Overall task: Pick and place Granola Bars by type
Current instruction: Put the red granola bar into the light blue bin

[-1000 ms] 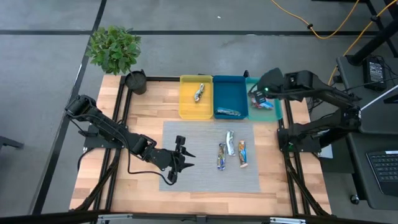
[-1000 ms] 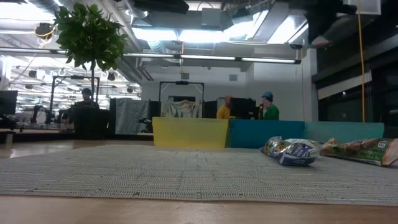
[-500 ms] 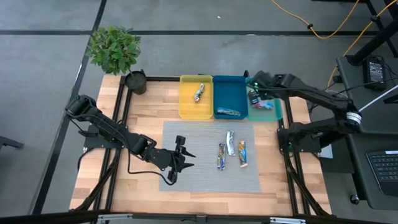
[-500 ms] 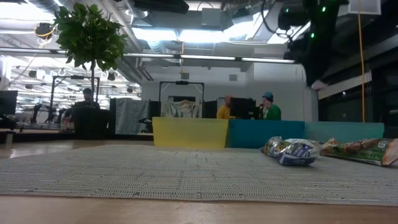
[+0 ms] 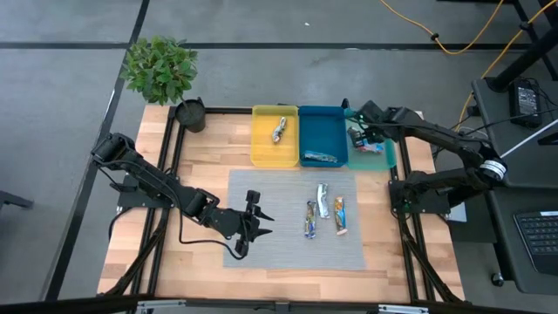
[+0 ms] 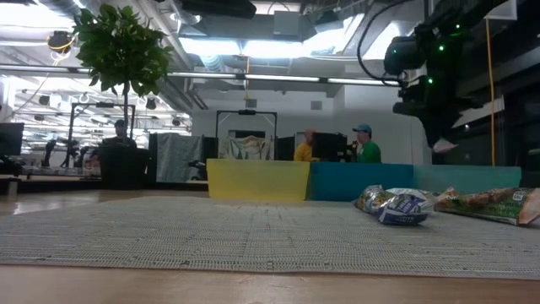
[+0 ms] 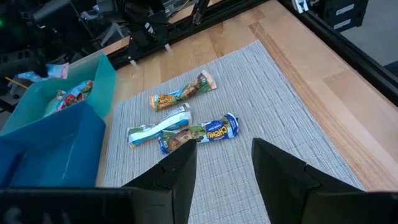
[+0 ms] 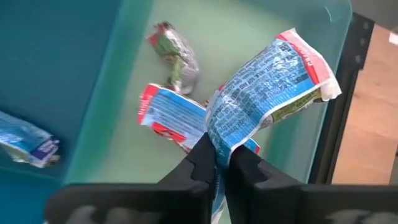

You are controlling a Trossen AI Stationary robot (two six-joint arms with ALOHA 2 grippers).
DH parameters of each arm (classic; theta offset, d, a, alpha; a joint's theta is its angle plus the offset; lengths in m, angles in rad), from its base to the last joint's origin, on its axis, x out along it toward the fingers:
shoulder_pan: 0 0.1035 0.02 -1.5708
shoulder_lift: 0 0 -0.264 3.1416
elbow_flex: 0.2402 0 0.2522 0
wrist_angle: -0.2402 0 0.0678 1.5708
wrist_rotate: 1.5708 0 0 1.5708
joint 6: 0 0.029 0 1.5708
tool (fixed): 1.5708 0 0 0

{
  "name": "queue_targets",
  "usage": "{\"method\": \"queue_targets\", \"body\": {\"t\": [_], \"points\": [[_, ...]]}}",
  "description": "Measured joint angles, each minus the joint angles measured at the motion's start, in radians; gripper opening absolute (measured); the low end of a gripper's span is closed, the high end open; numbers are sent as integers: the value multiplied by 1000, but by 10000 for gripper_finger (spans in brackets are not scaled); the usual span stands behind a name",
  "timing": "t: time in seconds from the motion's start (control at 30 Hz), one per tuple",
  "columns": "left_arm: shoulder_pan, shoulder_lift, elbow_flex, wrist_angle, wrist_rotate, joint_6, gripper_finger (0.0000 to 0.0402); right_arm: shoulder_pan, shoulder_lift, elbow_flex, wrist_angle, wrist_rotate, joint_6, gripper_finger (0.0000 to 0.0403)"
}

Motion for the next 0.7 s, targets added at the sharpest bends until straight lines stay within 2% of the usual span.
{"method": "queue_targets", "body": {"t": [0.13,0.43,0.6,0.7], "points": [[0,0,0,0,0,-7,148,-29,0,-37,9,0,3,38],[0,30,-1,1,3,-8,148,-68,1,-129,59,0,0,13],[3,53,-1,36,1,24,148,-71,2,-131,68,-16,-1,39],[3,54,-1,52,2,38,148,-71,2,-131,76,-24,-9,41]]}}
